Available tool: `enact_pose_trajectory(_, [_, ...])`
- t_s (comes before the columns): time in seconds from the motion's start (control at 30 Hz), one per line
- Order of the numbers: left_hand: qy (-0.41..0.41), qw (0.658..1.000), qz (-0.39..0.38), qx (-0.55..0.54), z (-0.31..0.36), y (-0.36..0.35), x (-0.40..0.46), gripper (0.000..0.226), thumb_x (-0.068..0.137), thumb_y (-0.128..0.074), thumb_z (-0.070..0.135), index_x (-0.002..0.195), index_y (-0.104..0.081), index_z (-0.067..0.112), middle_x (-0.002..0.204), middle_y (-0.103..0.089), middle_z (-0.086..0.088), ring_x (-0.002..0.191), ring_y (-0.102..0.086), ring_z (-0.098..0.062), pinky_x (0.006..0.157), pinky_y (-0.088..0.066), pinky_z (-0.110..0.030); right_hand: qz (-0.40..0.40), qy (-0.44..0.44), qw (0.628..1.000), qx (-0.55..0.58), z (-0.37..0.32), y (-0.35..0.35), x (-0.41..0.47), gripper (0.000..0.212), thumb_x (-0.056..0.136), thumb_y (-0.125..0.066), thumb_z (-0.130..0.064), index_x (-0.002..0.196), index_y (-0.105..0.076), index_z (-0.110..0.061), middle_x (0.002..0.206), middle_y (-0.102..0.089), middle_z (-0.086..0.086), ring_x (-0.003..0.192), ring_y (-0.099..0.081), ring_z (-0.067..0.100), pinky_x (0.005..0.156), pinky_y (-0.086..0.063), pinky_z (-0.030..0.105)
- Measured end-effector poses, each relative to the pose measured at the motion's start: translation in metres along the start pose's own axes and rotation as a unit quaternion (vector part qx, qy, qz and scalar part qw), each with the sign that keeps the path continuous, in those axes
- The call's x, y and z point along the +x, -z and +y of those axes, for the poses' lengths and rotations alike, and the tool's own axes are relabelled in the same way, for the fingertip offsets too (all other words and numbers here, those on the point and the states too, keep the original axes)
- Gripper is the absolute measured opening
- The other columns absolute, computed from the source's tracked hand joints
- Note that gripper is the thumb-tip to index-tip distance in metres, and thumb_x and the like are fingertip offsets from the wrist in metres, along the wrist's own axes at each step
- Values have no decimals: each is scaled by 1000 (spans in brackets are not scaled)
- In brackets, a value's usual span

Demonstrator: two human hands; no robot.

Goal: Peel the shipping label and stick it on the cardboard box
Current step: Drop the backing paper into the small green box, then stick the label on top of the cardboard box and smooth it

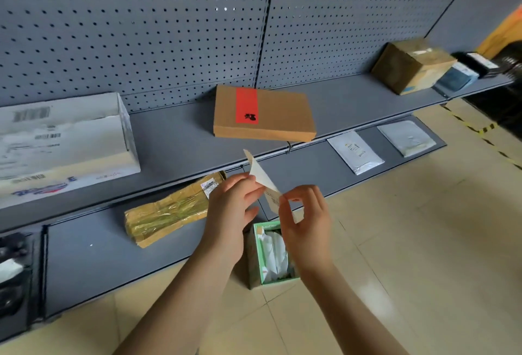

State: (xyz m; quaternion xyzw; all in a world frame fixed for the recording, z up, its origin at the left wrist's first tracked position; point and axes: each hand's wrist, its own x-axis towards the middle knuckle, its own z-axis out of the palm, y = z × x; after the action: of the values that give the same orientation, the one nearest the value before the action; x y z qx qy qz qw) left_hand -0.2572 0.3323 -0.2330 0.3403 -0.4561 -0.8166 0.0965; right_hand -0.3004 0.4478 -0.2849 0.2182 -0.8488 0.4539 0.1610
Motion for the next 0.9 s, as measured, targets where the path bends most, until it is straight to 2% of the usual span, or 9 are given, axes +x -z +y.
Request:
enact_pose_trajectory(0.1, [-2,1000,-20,-17,19,0,-12,22,91,-46,21,93,-68,21,102,-75,-1,102,-67,-12,89,-46,-39,5,16,1000,2,-25,15,14,14,80,-59,-13,81,-54,-26,83,-53,-13,78,-57,12,65,-51,44])
enact_pose_trajectory(0.2, [-35,999,-5,-30,42,4,-22,24,89,-47,19,90,-70,24,99,-76,3,99,-68,-11,84,-47,-39,7,21,1000,10,-48,33,27,7,80,-60,-11,78,-58,-17,81,-56,-8,77,-56,9,64,-50,35])
enact_pose_trajectory(0.27, [-66,998,23,-3,53,6,-27,25,86,-53,12,84,-70,30,99,-75,7,98,-67,-10,81,-46,-36,-4,13,1000,25,-64,42,33,6,81,-59,-13,78,-57,-18,81,-56,-10,80,-56,5,64,-46,25])
enact_pose_trajectory(0.33, [-77,996,30,18,62,5,-32,25,84,-59,8,91,-68,30,102,-72,10,96,-63,-9,80,-43,-33,-10,9,999,45,-79,51,38,10,81,-59,-14,77,-54,-22,82,-56,-12,82,-55,3,67,-42,17])
enact_pose_trajectory(0.5, [-111,993,26,20,81,6,-43,22,83,-63,6,102,-66,17,102,-71,3,85,-64,-1,71,-44,-21,7,4,997,83,-116,63,51,13,81,-60,-12,75,-55,-22,80,-60,-8,82,-55,4,71,-37,8])
enact_pose_trajectory(0.7, [-186,981,53,29,106,23,-51,16,83,-65,8,99,-64,8,89,-71,3,65,-63,11,54,-43,-5,6,6,993,114,-146,61,59,14,82,-62,-7,74,-55,-17,81,-62,-3,82,-56,0,71,-37,5])
enact_pose_trajectory(0.83, [-216,973,67,45,122,40,-56,10,80,-68,12,90,-66,12,90,-74,-4,74,-67,0,61,-47,-9,3,3,991,133,-165,52,62,16,83,-63,-3,73,-57,-15,80,-63,-1,80,-57,0,70,-38,5])
enact_pose_trajectory(0.9, [-235,968,74,47,132,48,-59,9,80,-70,14,88,-67,12,87,-74,-2,76,-67,-4,65,-48,-11,3,-3,989,151,-174,47,64,15,84,-63,-7,75,-57,-17,78,-64,-6,80,-58,2,71,-40,7])
